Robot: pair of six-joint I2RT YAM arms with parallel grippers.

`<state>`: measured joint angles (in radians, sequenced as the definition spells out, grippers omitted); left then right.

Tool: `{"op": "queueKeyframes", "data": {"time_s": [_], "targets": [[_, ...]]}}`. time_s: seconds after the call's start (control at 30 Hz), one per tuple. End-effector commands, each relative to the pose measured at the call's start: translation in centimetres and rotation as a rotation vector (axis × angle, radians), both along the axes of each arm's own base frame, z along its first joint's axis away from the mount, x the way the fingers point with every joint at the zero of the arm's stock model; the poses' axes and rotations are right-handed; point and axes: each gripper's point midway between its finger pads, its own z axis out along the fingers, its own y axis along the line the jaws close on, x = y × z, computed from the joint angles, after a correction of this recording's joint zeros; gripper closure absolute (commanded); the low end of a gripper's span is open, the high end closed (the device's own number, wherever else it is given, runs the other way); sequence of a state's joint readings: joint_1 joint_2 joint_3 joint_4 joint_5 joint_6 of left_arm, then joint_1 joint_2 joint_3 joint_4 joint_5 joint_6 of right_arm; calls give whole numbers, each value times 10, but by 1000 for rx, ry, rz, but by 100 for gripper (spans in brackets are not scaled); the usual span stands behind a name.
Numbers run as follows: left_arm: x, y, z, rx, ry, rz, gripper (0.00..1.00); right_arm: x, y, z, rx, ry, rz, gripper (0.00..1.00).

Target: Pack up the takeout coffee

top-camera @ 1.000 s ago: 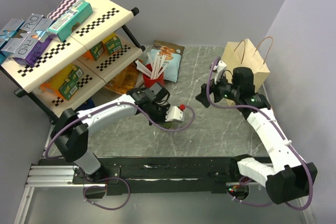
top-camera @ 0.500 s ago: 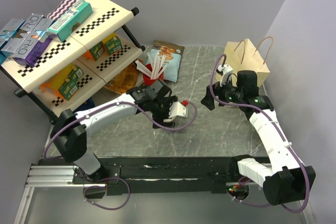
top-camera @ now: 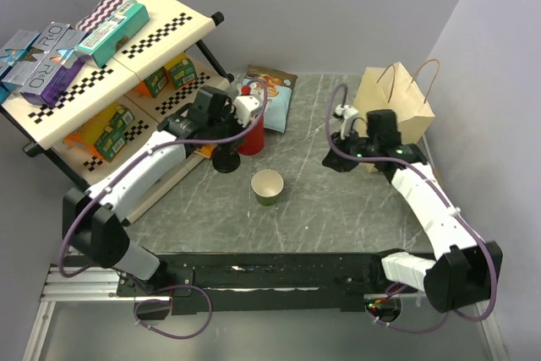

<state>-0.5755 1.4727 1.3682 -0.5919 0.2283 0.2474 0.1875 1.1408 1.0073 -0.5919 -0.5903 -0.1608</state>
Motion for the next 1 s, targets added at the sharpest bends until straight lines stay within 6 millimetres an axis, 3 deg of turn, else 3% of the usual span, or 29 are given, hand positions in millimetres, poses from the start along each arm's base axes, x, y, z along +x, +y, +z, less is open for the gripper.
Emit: {"op": "queueKeyframes", "data": {"time_s": [0.0,0.17,0.27,0.47,0.7,0.97], "targets": [[-4,34,-69,102,217,84,99,-18,42,-19,-14,51,126,100],[-19,19,-102,80,364,36,99,-38,82,-44,-42,147,231,100],[-24,10,-107,79,378,7,99,-39,95,-58,-41,216,222,100],[-38,-7,-111,50,446,-36,99,-34,119,-62,-30,251,227,100],[-57,-24,-115,-2,525,-81,99,-35,137,-60,-1,240,230,100],[-60,-41,-115,-10,536,-111,99,-35,137,-64,-3,229,211,100]]}}
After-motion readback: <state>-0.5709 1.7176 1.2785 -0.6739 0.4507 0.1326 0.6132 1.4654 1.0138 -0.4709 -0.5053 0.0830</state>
